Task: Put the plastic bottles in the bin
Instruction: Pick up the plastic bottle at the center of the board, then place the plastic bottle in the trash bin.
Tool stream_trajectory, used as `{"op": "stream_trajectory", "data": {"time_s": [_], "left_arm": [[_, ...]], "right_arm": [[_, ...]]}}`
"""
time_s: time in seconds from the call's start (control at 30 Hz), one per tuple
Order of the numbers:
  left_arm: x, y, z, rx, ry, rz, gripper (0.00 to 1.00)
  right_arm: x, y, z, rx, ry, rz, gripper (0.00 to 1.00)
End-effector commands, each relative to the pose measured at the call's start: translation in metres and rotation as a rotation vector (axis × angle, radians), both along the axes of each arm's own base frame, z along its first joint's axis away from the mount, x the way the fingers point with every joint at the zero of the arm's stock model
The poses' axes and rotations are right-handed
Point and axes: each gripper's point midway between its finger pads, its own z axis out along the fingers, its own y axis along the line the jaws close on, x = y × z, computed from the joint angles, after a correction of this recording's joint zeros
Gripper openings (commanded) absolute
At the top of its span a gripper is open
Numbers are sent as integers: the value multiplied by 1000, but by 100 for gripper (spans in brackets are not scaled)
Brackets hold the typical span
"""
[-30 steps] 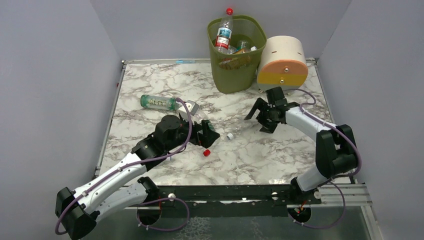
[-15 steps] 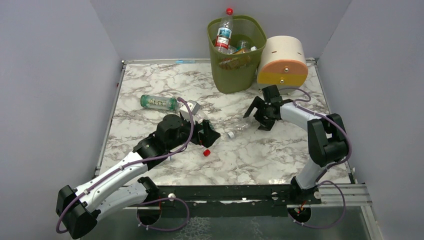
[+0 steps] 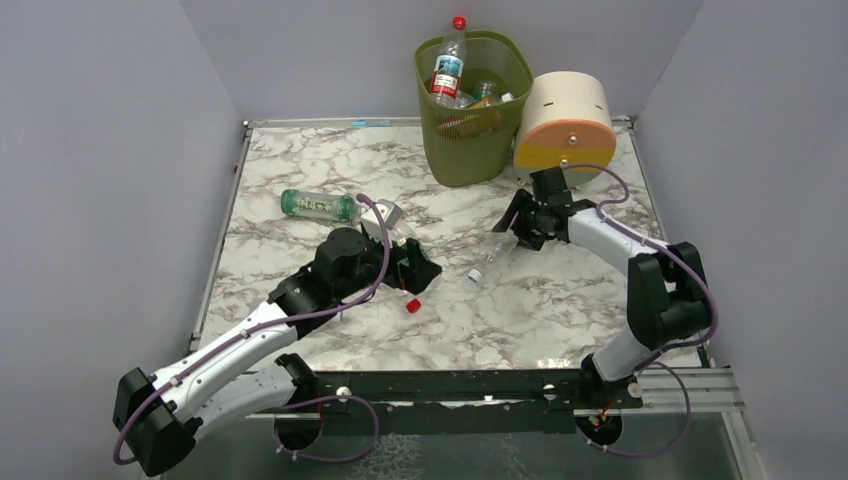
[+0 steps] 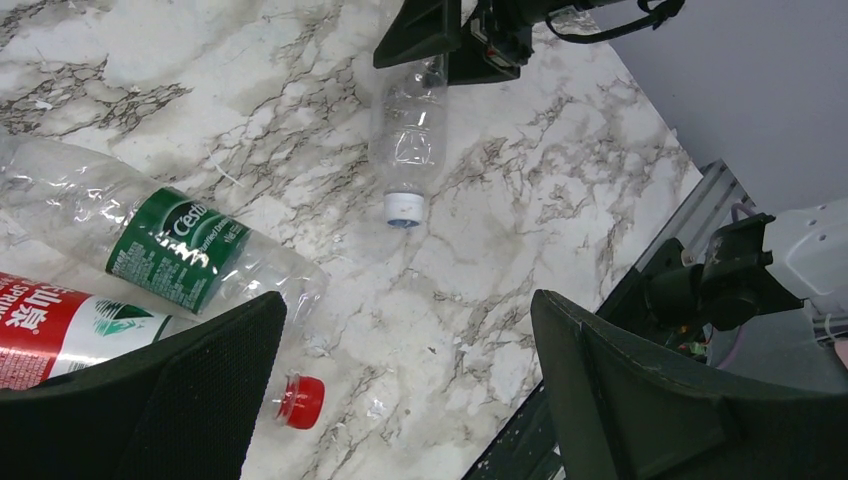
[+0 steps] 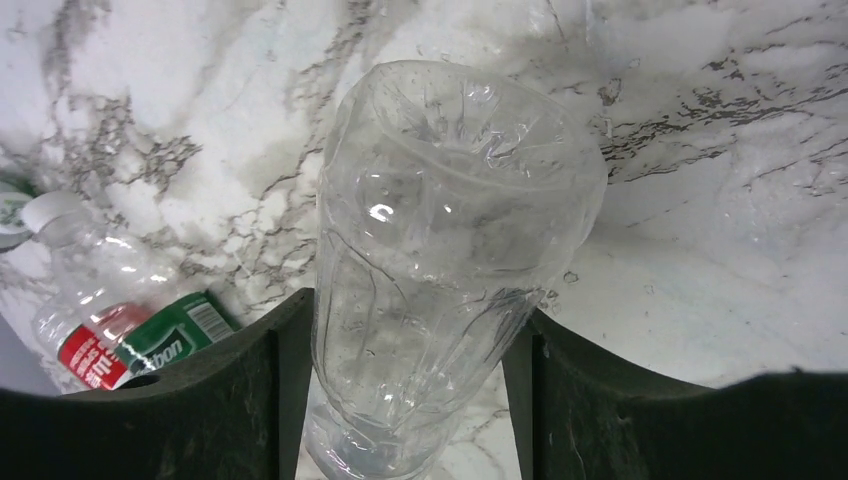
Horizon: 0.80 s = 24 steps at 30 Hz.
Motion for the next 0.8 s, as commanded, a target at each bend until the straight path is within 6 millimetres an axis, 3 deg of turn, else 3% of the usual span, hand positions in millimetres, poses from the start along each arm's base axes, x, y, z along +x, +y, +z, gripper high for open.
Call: {"op": "stream_trajectory", "data": {"time_s": [0.0,0.23,0.63,0.77], "left_arm": [[4,-8,22,-45,-50,-15,99],[7,-12,23,-35,-55,-29,99],[9,-21,23,-30,-44,-54,99],[10,-22,25,-26,-44,-56,99]], "right_arm": [[11,-4,41,-23,-142,31,52],[19,-2,136,5,-374,77,50],[38,4,334,72,-885,109,51],[47,0,380,73,-1033,74,52]]}}
